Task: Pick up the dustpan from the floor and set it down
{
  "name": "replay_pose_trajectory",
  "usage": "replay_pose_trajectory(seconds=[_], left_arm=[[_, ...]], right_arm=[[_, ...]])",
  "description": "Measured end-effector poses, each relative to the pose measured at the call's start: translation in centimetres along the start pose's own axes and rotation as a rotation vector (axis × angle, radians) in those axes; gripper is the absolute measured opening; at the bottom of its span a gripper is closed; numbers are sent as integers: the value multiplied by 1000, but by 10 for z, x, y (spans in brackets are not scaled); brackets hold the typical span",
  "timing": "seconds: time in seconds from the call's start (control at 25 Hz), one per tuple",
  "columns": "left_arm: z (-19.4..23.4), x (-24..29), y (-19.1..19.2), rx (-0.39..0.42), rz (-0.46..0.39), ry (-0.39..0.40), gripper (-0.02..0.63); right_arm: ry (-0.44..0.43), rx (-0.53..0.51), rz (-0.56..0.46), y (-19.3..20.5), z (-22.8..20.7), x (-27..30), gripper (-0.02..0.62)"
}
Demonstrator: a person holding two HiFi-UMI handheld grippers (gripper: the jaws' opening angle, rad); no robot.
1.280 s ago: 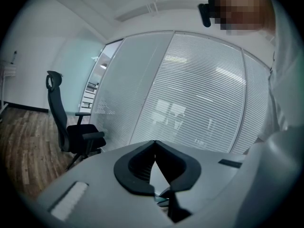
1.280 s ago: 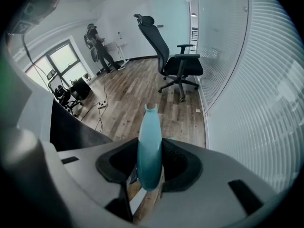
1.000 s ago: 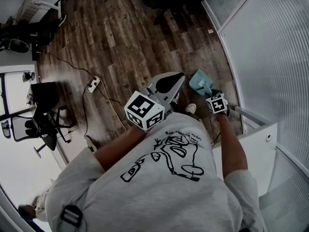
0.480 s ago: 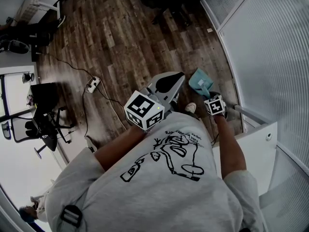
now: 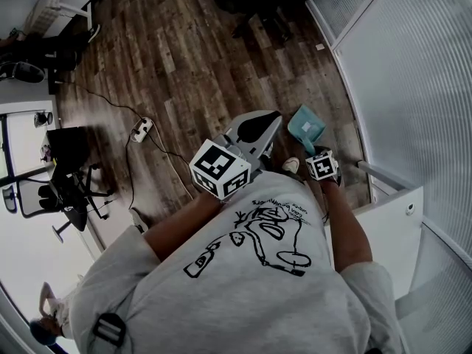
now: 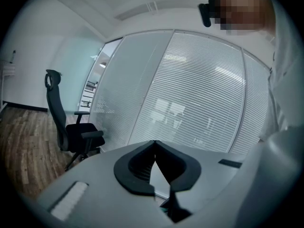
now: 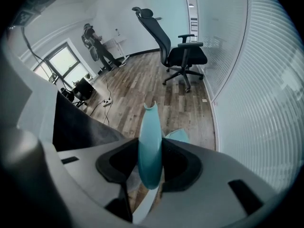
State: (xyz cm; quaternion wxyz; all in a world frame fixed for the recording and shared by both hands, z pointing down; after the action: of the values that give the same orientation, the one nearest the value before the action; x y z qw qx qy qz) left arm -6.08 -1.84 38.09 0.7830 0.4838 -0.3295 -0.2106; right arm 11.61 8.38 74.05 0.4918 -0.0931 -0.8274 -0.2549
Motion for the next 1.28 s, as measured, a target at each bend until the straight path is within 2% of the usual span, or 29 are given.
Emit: replay_pose_trajectory(seconds=[0.4, 0.72, 1.28], left_arm=[[0, 0, 3, 2, 3, 3, 2], [-1, -4, 4, -2, 9, 4, 2], [-2, -5, 9, -6, 14, 1, 2]], right_arm=[[-43, 73, 17, 10, 10, 8, 129], [-119, 164, 18, 21, 23, 17, 129], [-141, 182, 35, 31, 30, 25, 127]])
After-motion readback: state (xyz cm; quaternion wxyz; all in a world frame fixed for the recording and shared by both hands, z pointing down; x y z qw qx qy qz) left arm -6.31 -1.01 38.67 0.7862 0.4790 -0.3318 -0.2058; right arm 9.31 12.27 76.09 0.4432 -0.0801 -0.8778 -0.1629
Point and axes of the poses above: the fingertips, and each gripper's own axes: x forward along the fingers, z to its left, y out of its underside, the point moved 5 cm from there along -x, backward along the fingers, and after that the axes turned 10 degrees about -y, right-handed, at the moved point
